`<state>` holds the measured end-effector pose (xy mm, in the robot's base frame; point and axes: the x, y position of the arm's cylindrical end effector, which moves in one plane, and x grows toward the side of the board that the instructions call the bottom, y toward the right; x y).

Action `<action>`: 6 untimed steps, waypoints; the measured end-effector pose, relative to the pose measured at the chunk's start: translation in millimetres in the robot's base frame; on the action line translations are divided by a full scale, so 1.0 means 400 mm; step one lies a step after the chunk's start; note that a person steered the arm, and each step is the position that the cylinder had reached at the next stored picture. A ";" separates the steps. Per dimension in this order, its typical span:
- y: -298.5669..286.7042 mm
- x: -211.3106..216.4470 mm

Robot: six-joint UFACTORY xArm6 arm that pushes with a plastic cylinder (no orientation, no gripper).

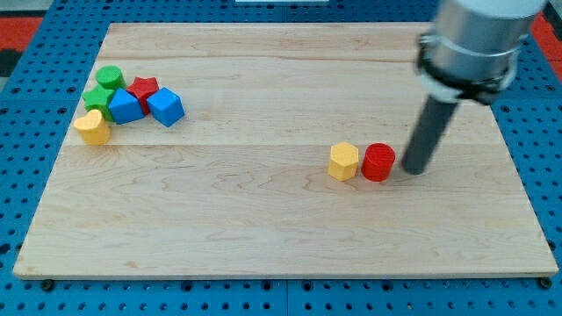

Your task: Push the hexagon into blue cube

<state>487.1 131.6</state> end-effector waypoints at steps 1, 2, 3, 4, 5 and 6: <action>-0.149 -0.008; -0.302 0.004; -0.452 0.003; -0.458 -0.073; -0.451 -0.106; -0.449 -0.134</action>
<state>433.4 -48.0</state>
